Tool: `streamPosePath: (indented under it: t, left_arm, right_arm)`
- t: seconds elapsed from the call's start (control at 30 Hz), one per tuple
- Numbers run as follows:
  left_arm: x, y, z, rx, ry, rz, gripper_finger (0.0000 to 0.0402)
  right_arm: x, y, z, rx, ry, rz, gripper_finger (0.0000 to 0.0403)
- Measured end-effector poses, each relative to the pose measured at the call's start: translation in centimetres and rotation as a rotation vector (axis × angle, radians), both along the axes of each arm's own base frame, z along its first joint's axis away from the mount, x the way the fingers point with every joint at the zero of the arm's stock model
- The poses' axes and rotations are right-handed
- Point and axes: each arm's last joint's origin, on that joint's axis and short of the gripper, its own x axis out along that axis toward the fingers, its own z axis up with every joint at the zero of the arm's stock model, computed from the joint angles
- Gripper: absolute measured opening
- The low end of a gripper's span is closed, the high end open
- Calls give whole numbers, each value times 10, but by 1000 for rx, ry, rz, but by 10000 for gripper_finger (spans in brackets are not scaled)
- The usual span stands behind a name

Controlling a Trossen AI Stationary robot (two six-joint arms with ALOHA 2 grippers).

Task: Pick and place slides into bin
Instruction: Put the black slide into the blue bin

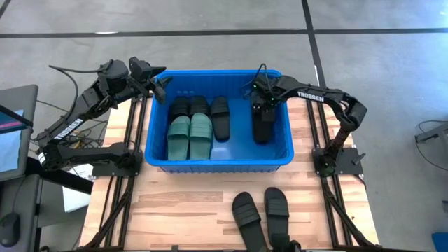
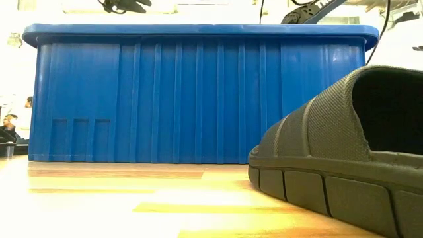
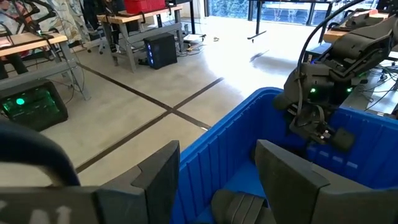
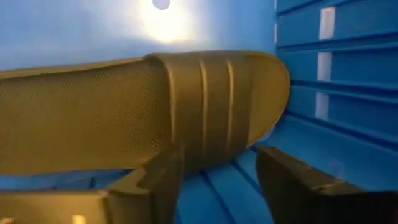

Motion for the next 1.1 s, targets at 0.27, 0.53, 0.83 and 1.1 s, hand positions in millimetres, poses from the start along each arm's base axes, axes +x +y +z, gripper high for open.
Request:
streamPosePath:
  t: [0.27, 0.53, 0.83, 1.1]
  left_arm:
    - [0, 0, 0, 0, 0, 1, 199]
    - [1, -1, 0, 0, -1, -11, 199]
    - [8, -11, 0, -15, -11, -190, 199]
    - [17, -28, -1, -37, -9, -365, 199]
  right_arm:
    - [-1, 5, 14, 93, 10, 46, 260]
    - [2, 34, 72, 115, -172, 70, 260]
    - [-5, 106, 132, 160, -455, 74, 260]
    - [-15, 175, 157, 218, -586, 4, 260]
